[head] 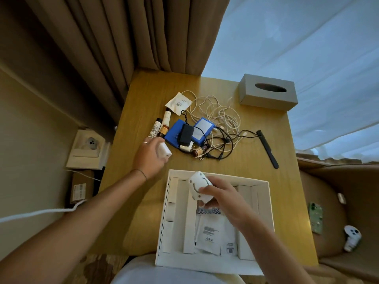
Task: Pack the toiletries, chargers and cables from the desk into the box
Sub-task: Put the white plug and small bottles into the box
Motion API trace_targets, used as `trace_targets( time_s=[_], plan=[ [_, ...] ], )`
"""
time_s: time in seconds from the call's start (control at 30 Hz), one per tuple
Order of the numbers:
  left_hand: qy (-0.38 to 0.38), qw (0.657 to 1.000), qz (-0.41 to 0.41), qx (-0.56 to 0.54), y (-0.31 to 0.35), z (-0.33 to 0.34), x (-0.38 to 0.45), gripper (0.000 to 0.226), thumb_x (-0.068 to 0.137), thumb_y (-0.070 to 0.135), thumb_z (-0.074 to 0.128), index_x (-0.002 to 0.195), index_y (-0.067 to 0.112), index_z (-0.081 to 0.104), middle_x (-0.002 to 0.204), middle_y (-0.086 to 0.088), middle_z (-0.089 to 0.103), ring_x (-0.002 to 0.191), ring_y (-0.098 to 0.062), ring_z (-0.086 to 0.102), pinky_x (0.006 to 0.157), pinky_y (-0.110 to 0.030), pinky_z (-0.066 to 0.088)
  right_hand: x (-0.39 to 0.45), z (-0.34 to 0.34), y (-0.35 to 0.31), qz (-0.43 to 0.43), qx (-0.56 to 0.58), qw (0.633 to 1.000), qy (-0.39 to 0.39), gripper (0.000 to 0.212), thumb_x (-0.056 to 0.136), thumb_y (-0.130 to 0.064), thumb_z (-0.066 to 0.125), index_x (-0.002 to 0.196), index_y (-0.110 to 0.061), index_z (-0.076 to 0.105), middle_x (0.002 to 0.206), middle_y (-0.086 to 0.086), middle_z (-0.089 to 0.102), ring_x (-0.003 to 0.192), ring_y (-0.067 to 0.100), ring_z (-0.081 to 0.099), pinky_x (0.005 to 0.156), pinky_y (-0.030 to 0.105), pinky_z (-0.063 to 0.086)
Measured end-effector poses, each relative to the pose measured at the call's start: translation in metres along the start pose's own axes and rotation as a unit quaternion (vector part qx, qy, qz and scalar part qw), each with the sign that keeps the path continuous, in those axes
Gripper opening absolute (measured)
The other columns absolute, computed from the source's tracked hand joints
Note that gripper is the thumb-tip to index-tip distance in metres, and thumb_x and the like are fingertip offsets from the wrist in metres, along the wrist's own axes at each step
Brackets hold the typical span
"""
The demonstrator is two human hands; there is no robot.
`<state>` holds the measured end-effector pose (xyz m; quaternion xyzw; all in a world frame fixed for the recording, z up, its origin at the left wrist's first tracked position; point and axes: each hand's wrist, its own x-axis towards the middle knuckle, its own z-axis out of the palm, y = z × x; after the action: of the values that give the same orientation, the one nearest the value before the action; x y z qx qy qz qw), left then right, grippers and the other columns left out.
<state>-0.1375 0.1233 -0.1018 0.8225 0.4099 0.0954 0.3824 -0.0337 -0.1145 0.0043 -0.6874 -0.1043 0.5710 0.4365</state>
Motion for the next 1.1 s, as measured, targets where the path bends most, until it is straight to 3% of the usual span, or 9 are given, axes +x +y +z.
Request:
trace_targets(
  time_s=[0.07,0.2,0.33,0.43,0.67,0.73,0.87,0.97,1.1],
  plan=[
    [0.032,0.992,-0.031,-0.115,0.006,-0.011,-0.01,0.065,0.075,0.015,0.083,0.126,0.037,0.051,0.136,0.002,0.05,0.117,-0.019,0.055,0.076,-0.022,0.056,0.007,0.004,0.014,0.006,-0.001,1.0,0.024,0.035,0.09,-0.017,0.072,0.124,-0.016,0.065,0.113,0.007,0.074,0.098,0.021,0.073,0.077,0.027,0.059],
    [0.061,0.97,-0.053,-0.229,0.016,-0.037,-0.037,0.076,0.071,0.008,0.084,0.13,0.042,0.052,0.133,0.007,0.051,0.115,-0.009,0.051,0.07,-0.009,0.049,0.03,0.02,0.04,0.029,0.0,0.996,0.081,0.037,0.085,-0.013,0.078,0.12,-0.015,0.066,0.111,0.004,0.075,0.098,0.016,0.073,0.073,0.025,0.06],
    [0.055,0.965,-0.038,-0.254,0.019,-0.059,-0.067,0.07,0.072,0.008,0.084,0.127,0.042,0.056,0.129,0.01,0.054,0.119,-0.004,0.05,0.083,-0.017,0.047,0.052,0.035,0.058,-0.015,-0.112,0.985,0.133,0.019,0.083,-0.02,0.078,0.093,-0.032,0.068,0.091,-0.011,0.074,0.078,0.003,0.073,0.066,0.024,0.062],
    [0.05,0.966,-0.038,-0.253,0.02,-0.074,-0.086,0.071,0.072,0.011,0.085,0.127,0.045,0.056,0.126,0.017,0.055,0.117,0.0,0.05,0.085,-0.019,0.047,0.065,0.043,0.069,-0.049,-0.192,0.961,0.191,0.014,0.079,-0.033,0.081,0.082,-0.032,0.067,0.077,-0.012,0.074,0.071,0.004,0.072,0.067,0.028,0.063],
    [-0.001,0.973,0.005,-0.232,0.029,-0.092,-0.128,0.07,0.07,0.01,0.087,0.123,0.044,0.056,0.127,0.011,0.054,0.118,-0.001,0.052,0.075,-0.01,0.053,0.078,0.05,0.071,-0.108,-0.339,0.899,0.257,0.035,0.078,-0.06,0.075,0.07,-0.031,0.057,0.057,-0.016,0.062,0.053,-0.001,0.059,0.051,0.017,0.039],
    [-0.023,0.977,0.029,-0.209,0.037,-0.09,-0.139,0.071,0.07,0.009,0.087,0.122,0.046,0.055,0.126,0.017,0.052,0.12,0.004,0.048,0.077,-0.01,0.054,0.08,0.052,0.071,-0.098,-0.352,0.895,0.255,0.038,0.079,-0.065,0.072,0.074,-0.031,0.056,0.06,-0.013,0.063,0.055,0.001,0.06,0.052,0.022,0.045],
    [-0.049,0.985,0.078,-0.145,0.054,-0.075,-0.154,0.071,0.071,0.013,0.086,0.127,0.044,0.055,0.123,0.029,0.045,0.123,0.009,0.041,0.081,-0.006,0.051,0.074,0.054,0.065,-0.084,-0.364,0.895,0.243,0.039,0.083,-0.068,0.065,0.081,-0.029,0.056,0.065,-0.011,0.063,0.06,0.001,0.059,0.052,0.024,0.041],
    [-0.063,0.988,0.096,-0.107,0.061,-0.06,-0.161,0.07,0.071,0.021,0.085,0.131,0.039,0.054,0.125,0.025,0.045,0.12,0.009,0.043,0.083,-0.01,0.053,0.057,0.047,0.054,-0.089,-0.316,0.91,0.253,0.038,0.092,-0.062,0.057,0.092,-0.024,0.062,0.068,-0.008,0.067,0.063,0.007,0.064,0.064,0.036,0.056],
    [-0.074,0.987,0.139,-0.026,0.07,-0.045,-0.165,0.073,0.069,0.035,0.083,0.131,0.046,0.045,0.121,0.03,0.044,0.115,0.008,0.046,0.077,-0.01,0.05,0.013,0.034,0.035,-0.142,-0.099,0.981,0.085,0.038,0.1,-0.046,0.057,0.092,-0.014,0.074,0.071,0.006,0.074,0.061,0.014,0.068,0.056,0.027,0.053]
  ],
)
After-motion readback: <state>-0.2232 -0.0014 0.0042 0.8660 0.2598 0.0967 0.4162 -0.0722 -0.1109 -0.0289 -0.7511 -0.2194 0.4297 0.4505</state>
